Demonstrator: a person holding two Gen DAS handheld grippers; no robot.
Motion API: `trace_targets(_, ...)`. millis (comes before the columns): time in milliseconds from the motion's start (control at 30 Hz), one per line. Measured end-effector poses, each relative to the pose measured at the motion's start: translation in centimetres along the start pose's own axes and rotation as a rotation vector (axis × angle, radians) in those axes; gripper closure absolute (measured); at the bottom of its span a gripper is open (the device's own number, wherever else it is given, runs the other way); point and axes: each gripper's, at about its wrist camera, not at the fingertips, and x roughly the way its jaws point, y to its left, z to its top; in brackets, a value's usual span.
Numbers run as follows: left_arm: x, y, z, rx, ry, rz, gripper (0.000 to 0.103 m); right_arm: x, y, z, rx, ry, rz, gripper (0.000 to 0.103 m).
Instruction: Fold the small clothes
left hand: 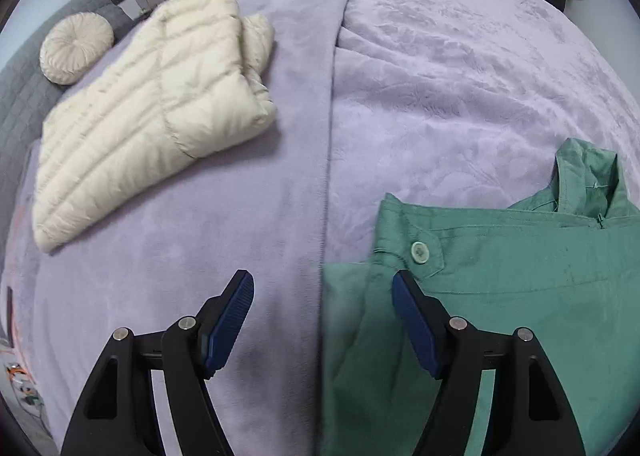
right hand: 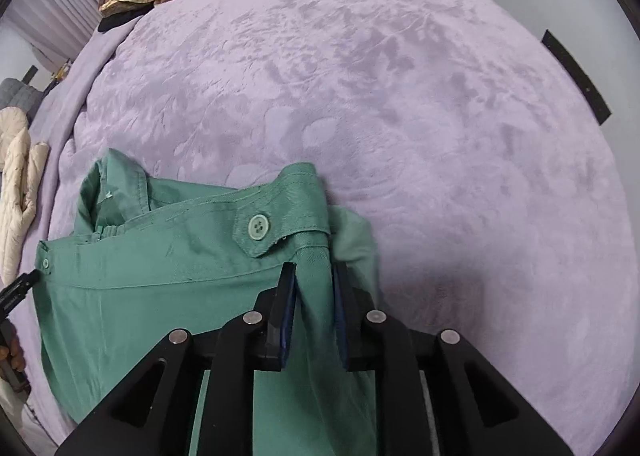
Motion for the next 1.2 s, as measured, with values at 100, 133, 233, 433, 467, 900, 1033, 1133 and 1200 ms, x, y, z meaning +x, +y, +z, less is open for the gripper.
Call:
trace_targets(100, -2.8, 0.9, -1.5, 0.000, 0.002, -0.067, 0.030, -2.9, -0.5, -1.1, 0.031, -0.021, 0.064, 0.082)
trace_targets(133, -3.7, 0.6, -2.3, 0.005, 0.009, -0.096, 0.030, -3.8, -0.1, -1.9, 0.016, -0.017, 0.097, 0.082)
trace_targets(233, -5.7, -2.1, -5.2, 0.030, 0.050, -0.202, 0.030, -5.5, 3.6, -5.6, -0.067, 0.030, 0.242, 0.082)
trace_targets(433, -5.4, -11.9, -11.6, 0.154, 0.123, -0.323, 0.030, -3.0, 13.9, -15.1, -0.238, 0.191, 0.438, 0.082)
trace_targets(467, -4.7, -12.7, -12.4, 0.166, 0.140, -0.306, 0.030, -1.8, 14.9, -16.3, -0.260, 0.210, 0.423, 0.082)
trace_targets(900, -1.9, -1.2, -15.1, 0.046, 0.174, -0.053, 0.030, -2.6, 0.0, -14.9, -0.114, 0.123, 0.083, 0.103)
trace_targets(1033, -2.3, 3.3, -15.6, -0.135, 0.236, -0.068, 0.029, -3.3, -4.8, -14.8, 0.041, 0.138, 0.069, 0.103)
trace_targets(1133, -4.7, 3.0, -15.1, -0.097, 0.192, -0.028, 0.029, -5.2, -4.8, -15.2, 0.083, 0.104, 0.074, 0.103)
trace_targets(1200, -6.0, 2.0, -14.1, -0.075, 0.163, -0.056, 0.029, -6.4, -4.0, -14.9, 0.081, 0.069, 0.083, 0.103)
